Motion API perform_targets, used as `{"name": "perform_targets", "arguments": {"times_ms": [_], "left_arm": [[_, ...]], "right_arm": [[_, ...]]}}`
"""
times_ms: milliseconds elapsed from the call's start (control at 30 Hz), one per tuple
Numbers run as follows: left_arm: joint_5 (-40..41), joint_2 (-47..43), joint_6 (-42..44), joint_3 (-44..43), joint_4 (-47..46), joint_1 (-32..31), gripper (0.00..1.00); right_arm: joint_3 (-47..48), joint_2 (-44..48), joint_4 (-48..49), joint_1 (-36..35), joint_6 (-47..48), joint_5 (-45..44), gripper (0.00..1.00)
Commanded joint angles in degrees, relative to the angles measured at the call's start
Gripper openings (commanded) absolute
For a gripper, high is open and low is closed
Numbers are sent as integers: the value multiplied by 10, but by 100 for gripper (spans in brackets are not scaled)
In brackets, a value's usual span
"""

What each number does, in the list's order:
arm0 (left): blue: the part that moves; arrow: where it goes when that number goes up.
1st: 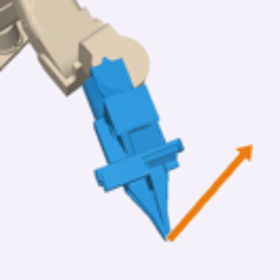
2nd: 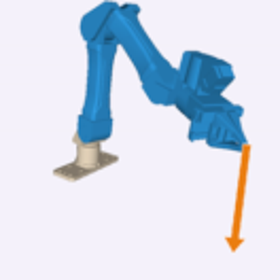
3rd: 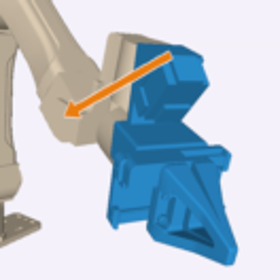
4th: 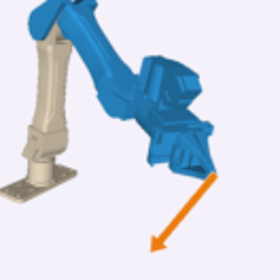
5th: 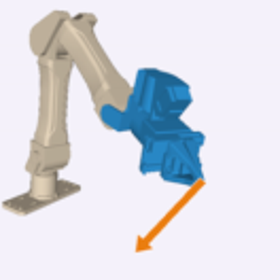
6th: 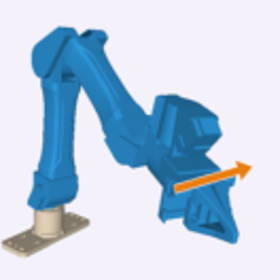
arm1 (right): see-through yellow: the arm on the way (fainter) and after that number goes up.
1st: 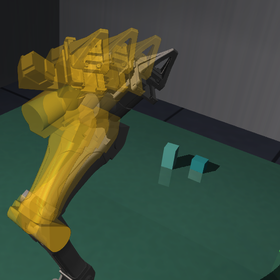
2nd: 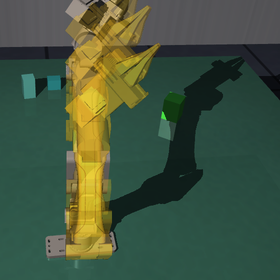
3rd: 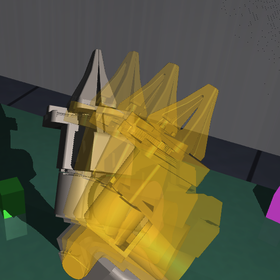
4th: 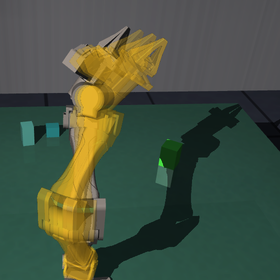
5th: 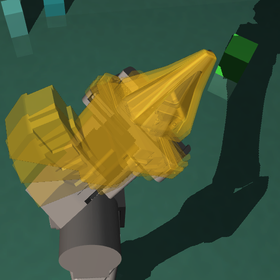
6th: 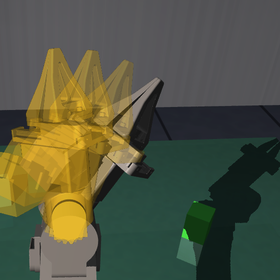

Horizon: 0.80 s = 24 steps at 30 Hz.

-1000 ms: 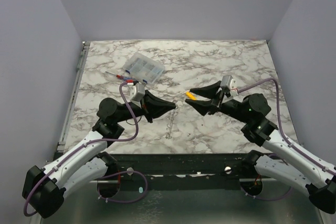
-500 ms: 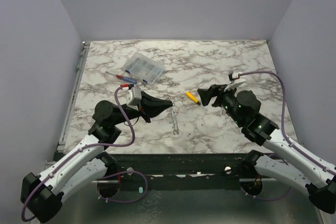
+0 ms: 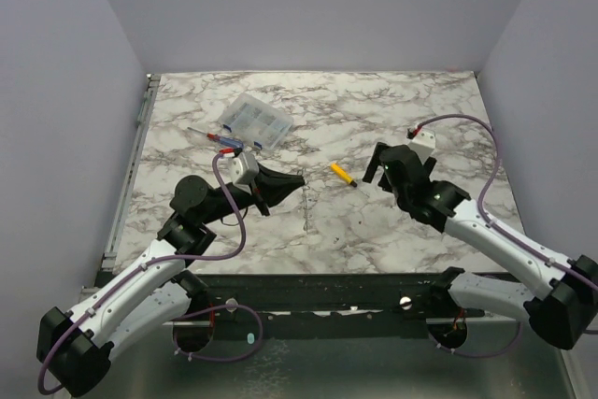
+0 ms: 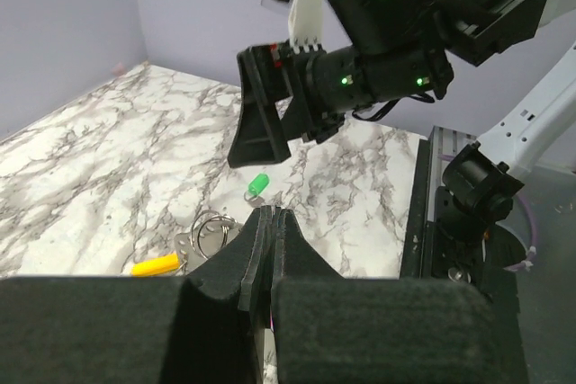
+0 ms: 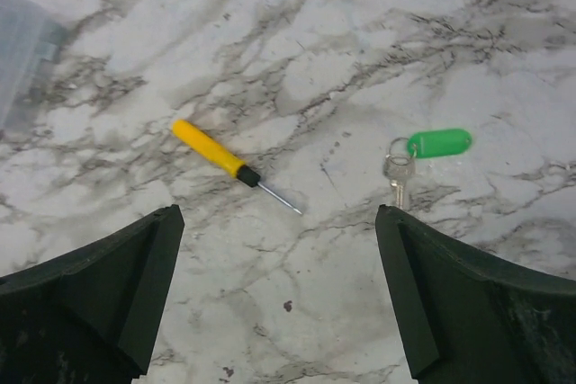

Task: Put the keys on the keyring

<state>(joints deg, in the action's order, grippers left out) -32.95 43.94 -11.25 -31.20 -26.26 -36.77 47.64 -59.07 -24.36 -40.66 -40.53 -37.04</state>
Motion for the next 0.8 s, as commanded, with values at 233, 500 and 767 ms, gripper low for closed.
{"name": "perform_targets", "arguments": {"times_ms": [233,500,767], "left_arm": [[47,-3,16,-18,16,-3,0],[56,-5,26,-18,29,-8,0],[62,-3,35,-21,41,-15,0]], "right_arm": [[92,-169,-104,159,-6,123,100],[36,-183,-55,203,-41,130,78],[-1,-222,1,235,-41,150,59]]}}
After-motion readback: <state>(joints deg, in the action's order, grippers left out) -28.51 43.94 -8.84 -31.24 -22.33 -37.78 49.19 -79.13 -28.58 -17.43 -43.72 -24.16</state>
